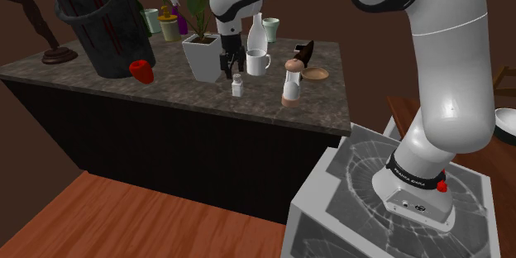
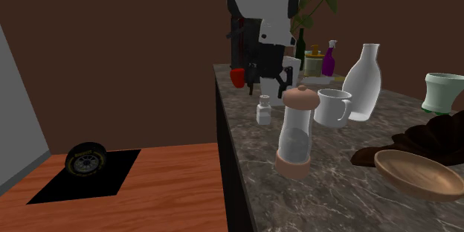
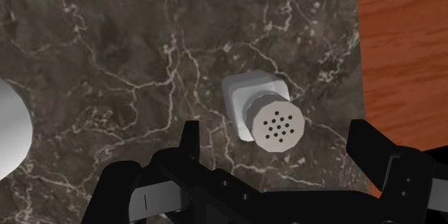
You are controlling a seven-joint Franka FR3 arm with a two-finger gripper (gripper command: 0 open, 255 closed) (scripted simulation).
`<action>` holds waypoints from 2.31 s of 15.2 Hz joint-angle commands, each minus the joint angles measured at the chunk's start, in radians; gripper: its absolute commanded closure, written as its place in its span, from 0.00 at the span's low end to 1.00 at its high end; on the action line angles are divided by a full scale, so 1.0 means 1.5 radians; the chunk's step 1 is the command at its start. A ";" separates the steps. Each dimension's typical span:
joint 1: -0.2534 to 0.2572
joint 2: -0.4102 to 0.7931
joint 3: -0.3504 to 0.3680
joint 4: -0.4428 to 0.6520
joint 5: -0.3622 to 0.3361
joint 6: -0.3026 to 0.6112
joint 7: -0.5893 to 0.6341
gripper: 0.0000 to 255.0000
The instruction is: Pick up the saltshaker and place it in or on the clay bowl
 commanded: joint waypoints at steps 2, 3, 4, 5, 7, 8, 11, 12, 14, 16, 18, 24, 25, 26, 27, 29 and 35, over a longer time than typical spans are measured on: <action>0.002 0.001 0.001 -0.011 0.000 0.012 0.001 0.00; 0.002 0.001 0.001 -0.011 0.000 0.012 0.001 0.00; 0.002 0.001 0.001 -0.011 0.000 0.012 0.001 0.00; 0.002 0.001 0.001 -0.011 0.000 0.012 0.001 0.00; 0.002 0.001 0.001 -0.011 0.000 0.012 0.001 0.00; 0.002 0.001 0.001 -0.011 0.000 0.012 0.001 0.00; 0.002 0.001 0.001 -0.011 0.000 0.012 0.001 1.00; 0.002 0.001 0.001 -0.011 0.000 0.012 0.001 1.00; 0.002 0.001 0.001 -0.011 0.000 0.012 0.001 1.00; 0.002 0.001 0.001 -0.011 0.000 0.012 0.001 1.00; 0.002 0.001 0.001 -0.011 0.000 0.012 0.001 1.00; 0.001 -0.013 0.001 0.022 0.000 -0.034 0.004 1.00; 0.001 -0.014 0.001 0.028 0.000 -0.042 0.005 1.00; 0.001 -0.016 0.001 0.035 0.000 -0.050 0.005 1.00; 0.001 -0.018 0.001 0.041 0.000 -0.058 0.006 1.00; 0.001 -0.020 0.001 0.055 -0.001 -0.075 0.007 1.00; 0.001 -0.024 0.001 0.103 -0.001 -0.126 0.010 1.00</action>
